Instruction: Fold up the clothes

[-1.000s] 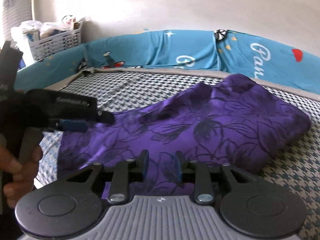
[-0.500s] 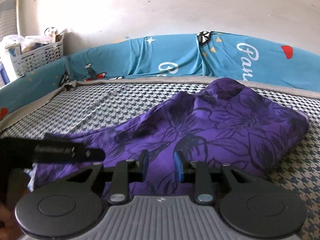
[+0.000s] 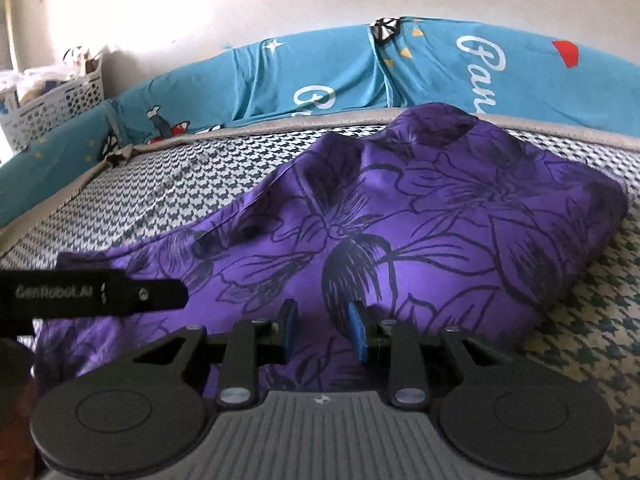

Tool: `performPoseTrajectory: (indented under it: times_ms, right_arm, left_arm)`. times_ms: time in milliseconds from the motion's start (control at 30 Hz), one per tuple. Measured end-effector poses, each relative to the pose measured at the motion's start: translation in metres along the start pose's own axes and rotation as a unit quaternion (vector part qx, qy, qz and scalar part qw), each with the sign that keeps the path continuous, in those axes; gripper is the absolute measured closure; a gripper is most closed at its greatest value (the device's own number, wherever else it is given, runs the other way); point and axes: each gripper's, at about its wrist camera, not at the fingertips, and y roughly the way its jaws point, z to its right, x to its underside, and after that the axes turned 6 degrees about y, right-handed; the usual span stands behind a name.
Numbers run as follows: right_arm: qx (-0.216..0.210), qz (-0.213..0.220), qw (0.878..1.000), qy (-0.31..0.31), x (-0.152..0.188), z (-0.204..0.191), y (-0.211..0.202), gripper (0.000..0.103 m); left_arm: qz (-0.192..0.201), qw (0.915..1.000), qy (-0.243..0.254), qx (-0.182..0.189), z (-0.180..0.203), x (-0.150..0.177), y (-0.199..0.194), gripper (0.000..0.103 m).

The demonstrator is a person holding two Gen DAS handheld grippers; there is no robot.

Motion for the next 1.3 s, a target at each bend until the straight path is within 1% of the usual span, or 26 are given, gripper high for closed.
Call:
performPoseTrajectory:
  times_ms: [667,867,1067,1167,1300]
  right_arm:
    - [0.017,-0.018,1.0,-0.001,0.023,0.006,-0.031,0.075]
    - [0.022,-0.024,0.999,0.005,0.029,0.008,-0.041,0.074]
    - [0.024,-0.034,0.999,0.013,0.031,0.008,-0.047,0.072]
    - [0.02,-0.032,0.999,0.009,0.03,0.005,-0.051,0.072]
    - [0.009,-0.022,1.0,0.0,0.02,-0.001,-0.046,0.072]
  left_arm:
    - [0.001,0.9999,0.014,0.0,0.002,0.002,0.002,0.01]
    - [0.0,0.9999,0.012,0.003,0.001,0.003,0.001,0.01]
    - [0.001,1.0,-0.003,0.008,-0.003,0.002,-0.004,0.01]
    - [0.002,0.9999,-0.014,0.009,-0.007,0.001,-0.007,0.009]
    - [0.009,0.9995,-0.032,0.005,-0.013,-0.001,-0.011,0.009]
